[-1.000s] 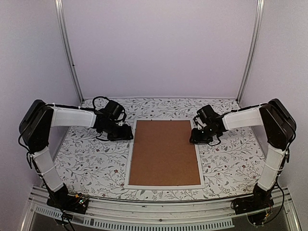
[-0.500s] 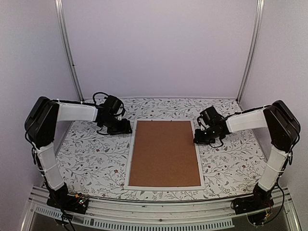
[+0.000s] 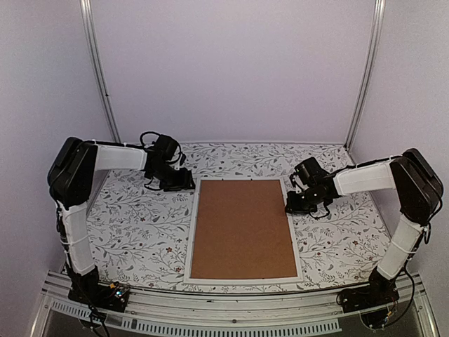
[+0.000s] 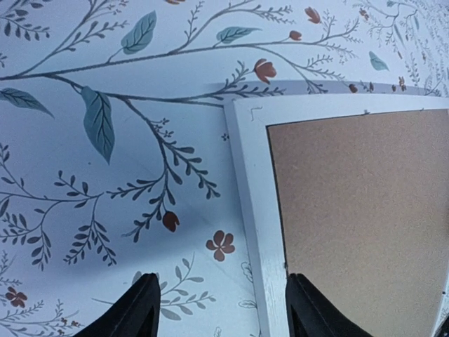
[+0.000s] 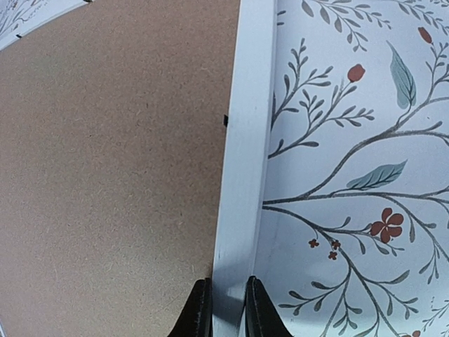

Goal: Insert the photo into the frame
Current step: Adjust the photo frame at the center of the board, then press the fastener onto the backboard.

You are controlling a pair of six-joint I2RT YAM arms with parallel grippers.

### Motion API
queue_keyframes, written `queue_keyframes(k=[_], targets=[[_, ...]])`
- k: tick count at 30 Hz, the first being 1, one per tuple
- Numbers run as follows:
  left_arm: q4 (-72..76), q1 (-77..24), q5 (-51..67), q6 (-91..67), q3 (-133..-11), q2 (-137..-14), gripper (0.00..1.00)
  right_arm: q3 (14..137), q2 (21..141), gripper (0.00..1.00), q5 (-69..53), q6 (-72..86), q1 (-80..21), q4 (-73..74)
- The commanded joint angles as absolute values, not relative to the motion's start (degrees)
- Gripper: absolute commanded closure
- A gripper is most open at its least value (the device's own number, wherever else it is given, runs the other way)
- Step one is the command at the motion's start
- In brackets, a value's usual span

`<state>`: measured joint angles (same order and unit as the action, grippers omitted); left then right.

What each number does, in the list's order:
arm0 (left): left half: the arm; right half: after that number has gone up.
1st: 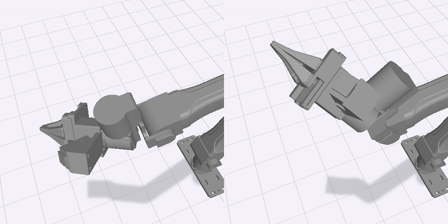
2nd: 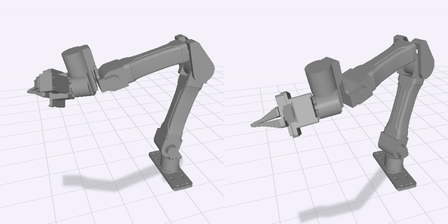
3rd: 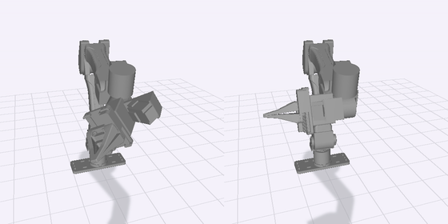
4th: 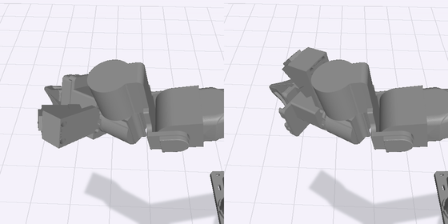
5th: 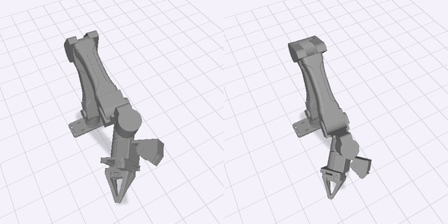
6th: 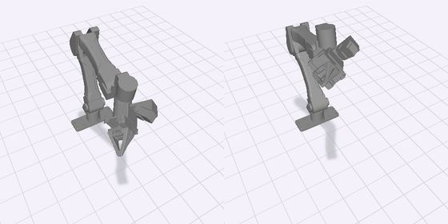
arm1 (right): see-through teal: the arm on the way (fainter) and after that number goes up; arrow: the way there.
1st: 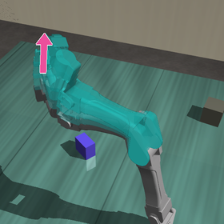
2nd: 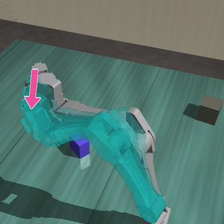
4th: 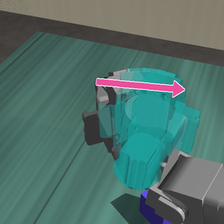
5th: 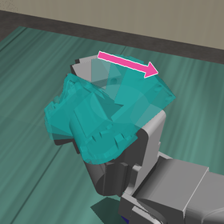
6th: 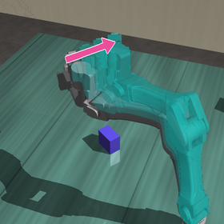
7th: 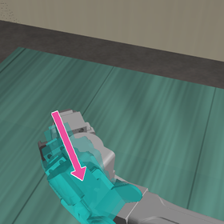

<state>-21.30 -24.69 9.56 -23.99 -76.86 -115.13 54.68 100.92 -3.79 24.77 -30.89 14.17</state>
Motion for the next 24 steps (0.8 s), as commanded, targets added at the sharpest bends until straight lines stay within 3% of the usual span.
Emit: queue_keyframes(k=[1,24], targets=[[-22.3,-24.4,11.0,-23.3,-79.0,-117.3,0.37,53.9,99.7,0.92,-6.6,24.7,-31.5,15.7],[-23.1,-26.7,8.7,-25.1,-78.4,-119.7,0.37,54.2,100.1,0.92,-6.9,24.9,-31.7,15.9]])
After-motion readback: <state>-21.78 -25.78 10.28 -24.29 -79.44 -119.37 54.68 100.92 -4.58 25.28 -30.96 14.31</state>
